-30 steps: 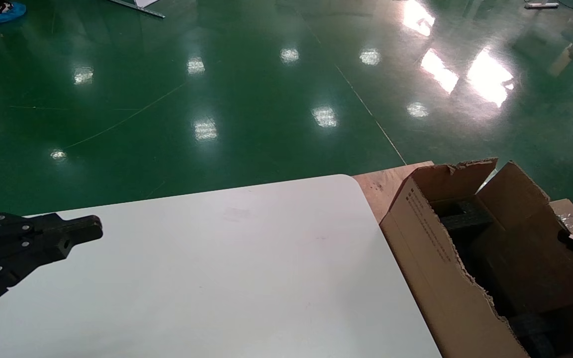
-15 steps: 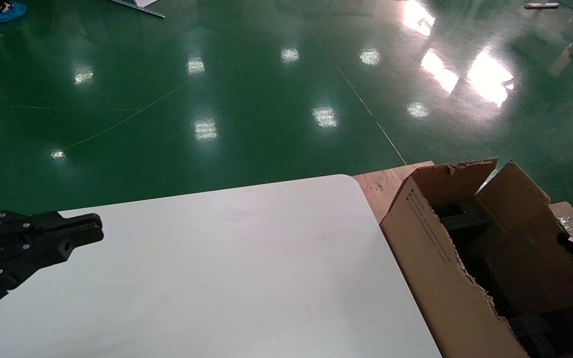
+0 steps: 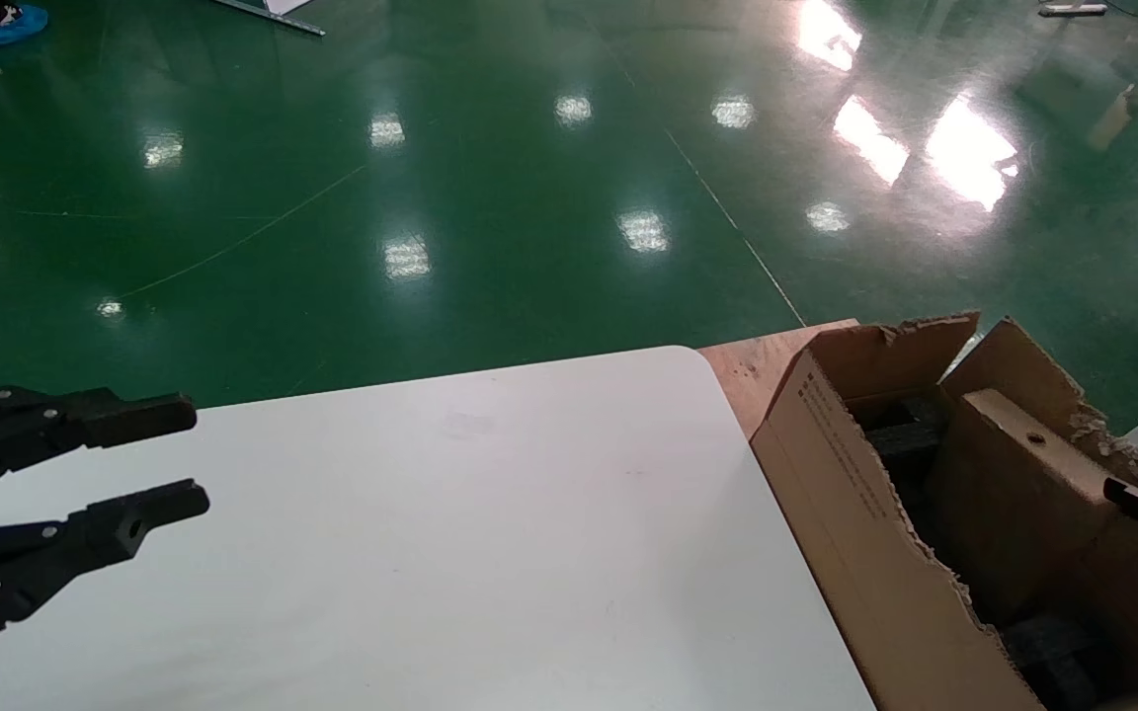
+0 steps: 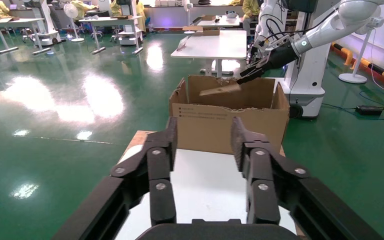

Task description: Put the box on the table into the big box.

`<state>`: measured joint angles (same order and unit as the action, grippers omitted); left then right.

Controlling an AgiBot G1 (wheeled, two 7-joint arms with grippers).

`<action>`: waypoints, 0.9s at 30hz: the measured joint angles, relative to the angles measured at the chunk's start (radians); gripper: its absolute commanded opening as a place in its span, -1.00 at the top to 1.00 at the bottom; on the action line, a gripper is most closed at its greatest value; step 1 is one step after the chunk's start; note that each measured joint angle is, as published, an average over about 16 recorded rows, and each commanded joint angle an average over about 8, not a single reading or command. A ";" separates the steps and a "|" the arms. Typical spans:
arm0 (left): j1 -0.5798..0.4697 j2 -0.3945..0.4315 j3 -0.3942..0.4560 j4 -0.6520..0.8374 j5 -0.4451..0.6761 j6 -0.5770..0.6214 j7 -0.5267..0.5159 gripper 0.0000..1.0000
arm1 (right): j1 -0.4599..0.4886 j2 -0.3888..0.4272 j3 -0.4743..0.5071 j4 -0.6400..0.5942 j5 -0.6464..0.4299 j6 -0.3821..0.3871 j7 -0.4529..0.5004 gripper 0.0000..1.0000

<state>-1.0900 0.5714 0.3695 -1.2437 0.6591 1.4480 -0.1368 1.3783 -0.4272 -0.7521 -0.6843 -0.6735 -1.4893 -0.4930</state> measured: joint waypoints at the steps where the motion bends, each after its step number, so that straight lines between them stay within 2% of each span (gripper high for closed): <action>1: 0.000 0.000 0.000 0.000 0.000 0.000 0.000 -1.00 | 0.000 0.000 0.000 0.000 0.000 0.000 0.000 -1.00; 15: 0.000 0.000 0.000 0.000 0.000 0.000 0.000 -1.00 | 0.023 -0.009 0.001 0.022 0.009 -0.032 -0.010 -1.00; 27: 0.000 0.000 0.000 0.000 0.000 0.000 0.000 -1.00 | 0.142 -0.042 -0.006 0.120 -0.011 -0.093 -0.029 -1.00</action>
<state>-1.0900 0.5713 0.3696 -1.2437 0.6591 1.4480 -0.1368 1.5204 -0.4695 -0.7584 -0.5642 -0.6846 -1.5819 -0.5220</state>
